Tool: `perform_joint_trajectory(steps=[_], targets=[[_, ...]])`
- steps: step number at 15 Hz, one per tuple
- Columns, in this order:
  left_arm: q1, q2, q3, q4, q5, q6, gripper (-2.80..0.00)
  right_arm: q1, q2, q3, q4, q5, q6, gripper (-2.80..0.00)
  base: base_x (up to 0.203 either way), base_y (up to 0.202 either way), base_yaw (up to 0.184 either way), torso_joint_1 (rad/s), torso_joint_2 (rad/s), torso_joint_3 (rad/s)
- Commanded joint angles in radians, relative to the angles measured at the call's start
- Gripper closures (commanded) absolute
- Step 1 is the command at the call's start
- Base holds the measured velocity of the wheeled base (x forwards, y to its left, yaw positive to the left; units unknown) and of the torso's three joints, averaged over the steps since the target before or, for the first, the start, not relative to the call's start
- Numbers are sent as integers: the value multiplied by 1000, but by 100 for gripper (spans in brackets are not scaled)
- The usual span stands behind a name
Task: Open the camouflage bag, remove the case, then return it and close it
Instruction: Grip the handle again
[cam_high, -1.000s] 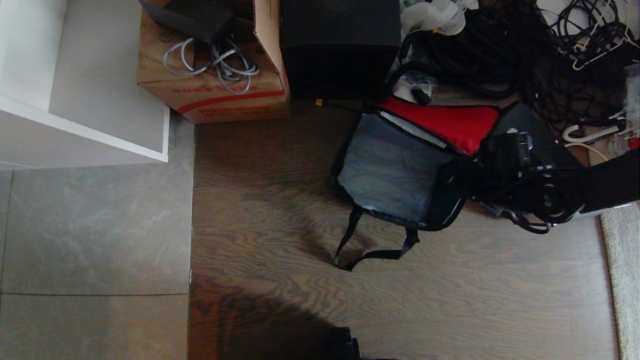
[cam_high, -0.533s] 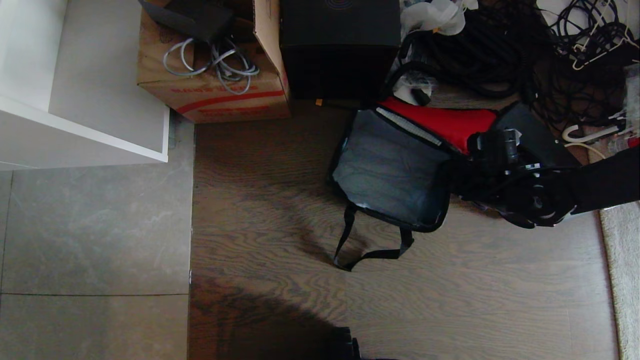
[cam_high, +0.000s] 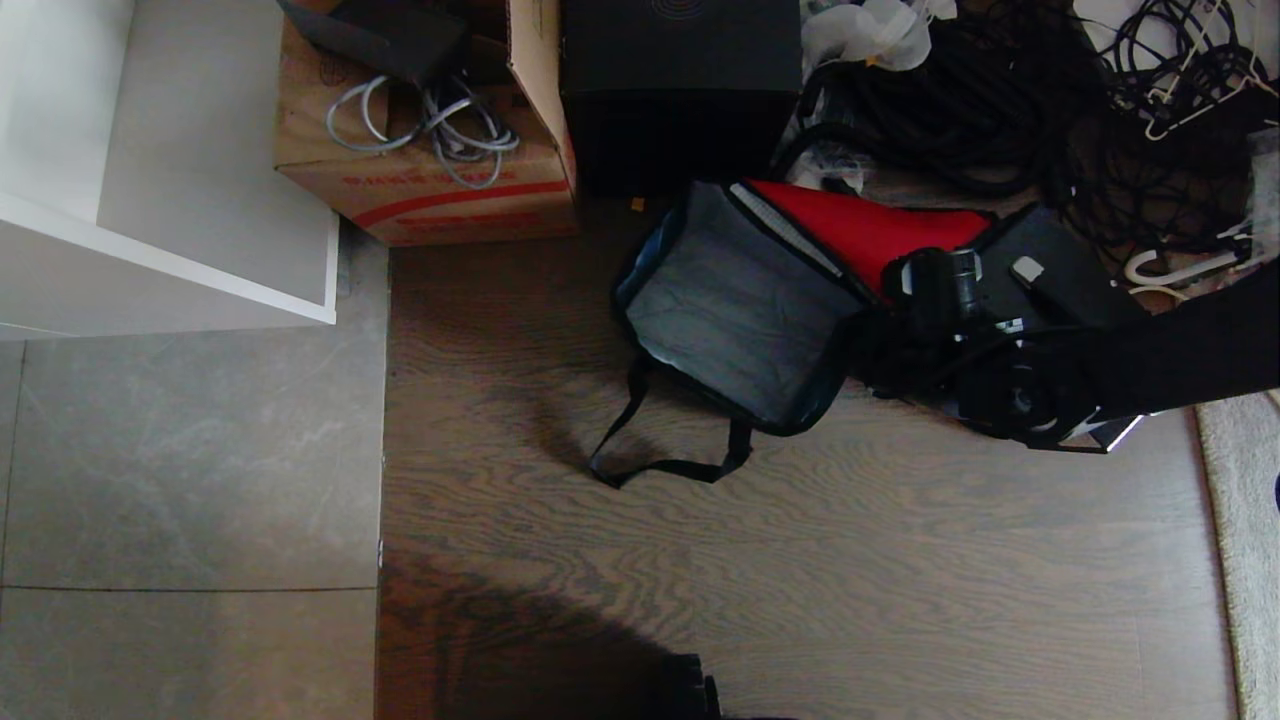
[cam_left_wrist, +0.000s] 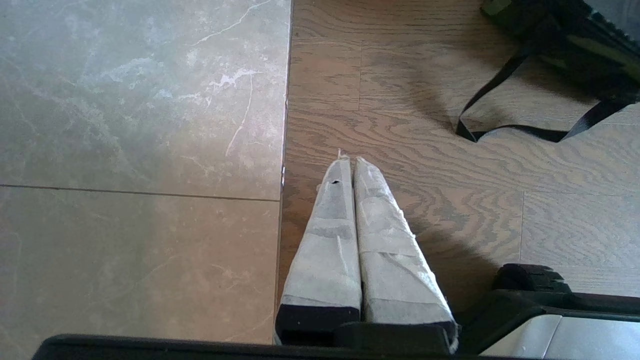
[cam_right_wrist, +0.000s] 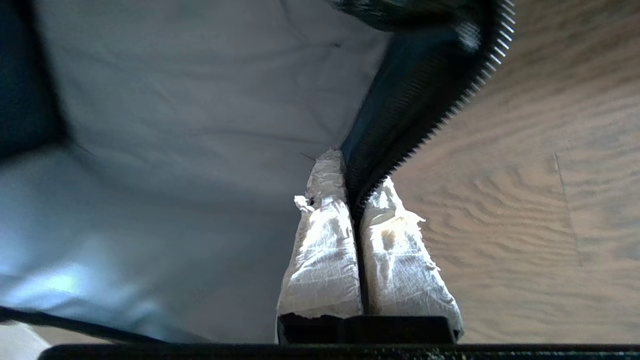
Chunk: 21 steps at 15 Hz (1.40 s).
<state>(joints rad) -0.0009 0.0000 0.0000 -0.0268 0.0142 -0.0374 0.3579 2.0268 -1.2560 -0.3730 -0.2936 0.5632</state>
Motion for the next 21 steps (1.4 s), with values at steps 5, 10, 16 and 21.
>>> perform_joint_trajectory(steps=[5, 10, 16, 21], targets=[[1, 0, 8, -1, 0, -1, 0, -30, 4, 36, 27, 2, -35, -280, 0, 0, 0, 0, 0, 0], [-1, 0, 8, -1, 0, -1, 0, -28, -97, 149, 50, 13, -40, -280, 0, 0, 0, 0, 0, 0], [-1, 0, 8, -1, 0, -1, 0, -37, -384, 481, 50, 70, -124, -280, 0, 0, 0, 0, 0, 0], [1, 0, 8, -1, 0, -1, 0, -39, -694, 718, 69, 37, -164, 0, 0, 0, 0, 0, 0, 0]])
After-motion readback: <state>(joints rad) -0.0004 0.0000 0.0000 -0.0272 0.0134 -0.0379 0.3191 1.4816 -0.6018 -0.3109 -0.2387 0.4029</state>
